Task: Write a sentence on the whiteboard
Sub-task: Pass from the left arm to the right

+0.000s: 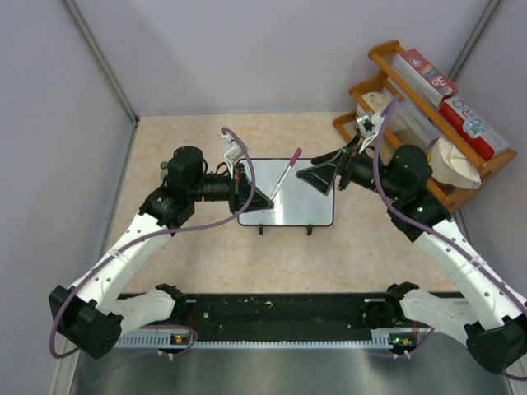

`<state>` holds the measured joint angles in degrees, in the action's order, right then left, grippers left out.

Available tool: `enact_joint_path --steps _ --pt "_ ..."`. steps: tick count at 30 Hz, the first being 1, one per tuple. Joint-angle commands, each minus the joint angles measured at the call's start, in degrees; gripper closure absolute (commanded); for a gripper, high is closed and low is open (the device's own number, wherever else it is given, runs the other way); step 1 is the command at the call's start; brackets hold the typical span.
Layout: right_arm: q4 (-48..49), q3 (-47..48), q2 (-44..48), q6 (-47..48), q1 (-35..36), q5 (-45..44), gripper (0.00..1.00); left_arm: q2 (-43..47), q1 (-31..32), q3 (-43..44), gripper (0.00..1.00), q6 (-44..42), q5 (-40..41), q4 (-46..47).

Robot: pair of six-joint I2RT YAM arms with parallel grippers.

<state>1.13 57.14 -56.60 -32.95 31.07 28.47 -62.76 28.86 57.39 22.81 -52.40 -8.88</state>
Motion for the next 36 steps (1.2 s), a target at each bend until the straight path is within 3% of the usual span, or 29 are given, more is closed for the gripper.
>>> enact_joint_path --steps 1,4,8,11,15,26,36 --pt "-0.6 4.0 1.3 3.1 -4.7 12.0 0.01 1.6 -0.1 5.6 1.00 -8.1 -5.7 -9.5" --pt "-0.6 5.3 0.6 4.1 -5.2 20.6 0.01 1.2 0.0 8.1 1.00 -10.7 -9.5 -13.3" --pt "9.2 3.3 -1.2 -3.4 -5.2 32.2 0.01 0.6 0.4 9.6 1.00 -12.2 -14.3 -14.3" --pt "18.6 0.9 -2.4 -10.2 -4.9 33.8 0.03 -0.1 2.0 10.5 1.00 -12.7 -14.9 -14.3" --pt "15.5 1.7 -3.6 -7.9 -1.2 32.3 0.08 -1.7 4.5 12.3 1.00 -12.5 -14.4 -14.4" --pt "10.9 3.2 -5.2 -4.8 1.4 31.8 0.39 -2.1 5.1 13.0 1.00 -12.6 -13.2 -14.0" --pt "13.0 2.3 -6.5 -5.9 3.4 32.2 0.74 -1.8 5.2 12.0 1.00 -13.1 -12.5 -14.0"
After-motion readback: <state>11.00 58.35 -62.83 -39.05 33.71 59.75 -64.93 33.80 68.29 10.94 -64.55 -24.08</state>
